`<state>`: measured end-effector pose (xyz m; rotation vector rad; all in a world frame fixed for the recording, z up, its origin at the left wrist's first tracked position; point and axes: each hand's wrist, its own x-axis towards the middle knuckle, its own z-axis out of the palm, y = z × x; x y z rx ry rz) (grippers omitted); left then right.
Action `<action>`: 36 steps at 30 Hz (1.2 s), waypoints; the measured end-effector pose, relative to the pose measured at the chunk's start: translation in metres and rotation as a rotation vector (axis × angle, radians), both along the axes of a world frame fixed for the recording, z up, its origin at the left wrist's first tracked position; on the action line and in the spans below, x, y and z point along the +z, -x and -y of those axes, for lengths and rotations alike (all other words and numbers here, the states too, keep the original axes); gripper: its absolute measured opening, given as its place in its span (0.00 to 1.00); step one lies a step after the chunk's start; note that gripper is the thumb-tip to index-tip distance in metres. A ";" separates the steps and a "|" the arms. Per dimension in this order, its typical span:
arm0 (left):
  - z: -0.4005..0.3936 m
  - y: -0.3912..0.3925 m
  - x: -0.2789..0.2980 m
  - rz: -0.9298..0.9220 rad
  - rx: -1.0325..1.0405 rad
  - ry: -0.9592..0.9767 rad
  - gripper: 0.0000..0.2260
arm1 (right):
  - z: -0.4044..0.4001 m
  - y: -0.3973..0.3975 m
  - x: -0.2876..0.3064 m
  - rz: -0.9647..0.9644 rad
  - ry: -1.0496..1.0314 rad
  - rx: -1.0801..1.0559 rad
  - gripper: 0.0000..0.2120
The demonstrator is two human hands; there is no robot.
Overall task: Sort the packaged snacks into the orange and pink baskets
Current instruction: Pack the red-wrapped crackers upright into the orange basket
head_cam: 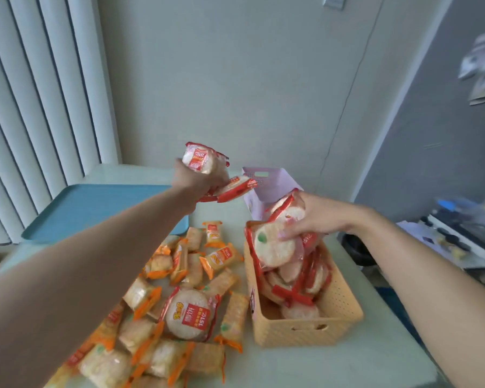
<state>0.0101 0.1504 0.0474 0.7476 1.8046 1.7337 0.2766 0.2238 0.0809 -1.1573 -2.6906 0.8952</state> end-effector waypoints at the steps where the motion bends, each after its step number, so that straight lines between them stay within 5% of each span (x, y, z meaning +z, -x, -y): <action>1: -0.001 -0.019 0.002 -0.015 -0.013 -0.007 0.42 | 0.013 -0.009 -0.004 0.088 -0.097 -0.003 0.42; 4: -0.001 -0.066 0.003 -0.059 -0.044 -0.027 0.38 | 0.053 -0.020 -0.019 0.313 -0.463 0.005 0.57; 7: 0.003 -0.092 -0.007 -0.072 -0.063 -0.032 0.38 | 0.086 -0.026 -0.045 0.310 -0.649 0.087 0.53; 11: 0.014 -0.114 -0.031 -0.132 -0.035 -0.016 0.40 | 0.102 -0.030 -0.076 0.244 -0.644 0.138 0.48; 17: 0.018 -0.137 -0.057 -0.303 -0.026 0.084 0.37 | 0.101 -0.054 -0.071 -0.009 -0.229 0.229 0.44; 21: 0.009 -0.142 -0.060 -0.463 -0.126 0.154 0.36 | 0.080 -0.076 -0.052 -0.440 -0.410 -0.068 0.26; 23: 0.004 -0.145 -0.062 -0.552 -0.214 0.250 0.34 | 0.054 -0.079 -0.053 -0.380 -0.454 -0.174 0.32; 27: -0.003 -0.148 -0.061 -0.740 -0.333 0.543 0.42 | 0.029 -0.068 -0.078 -0.264 -0.123 -0.151 0.42; 30: 0.000 -0.135 -0.052 -0.602 -0.516 0.542 0.45 | 0.024 -0.058 -0.093 -0.410 0.092 -0.199 0.33; 34: 0.014 -0.130 -0.047 -0.442 -0.577 0.401 0.44 | 0.013 -0.048 -0.099 -0.491 0.189 -0.213 0.36; 36: 0.020 -0.129 -0.056 -0.424 -0.539 0.327 0.53 | 0.011 -0.039 -0.101 -0.527 0.226 -0.207 0.37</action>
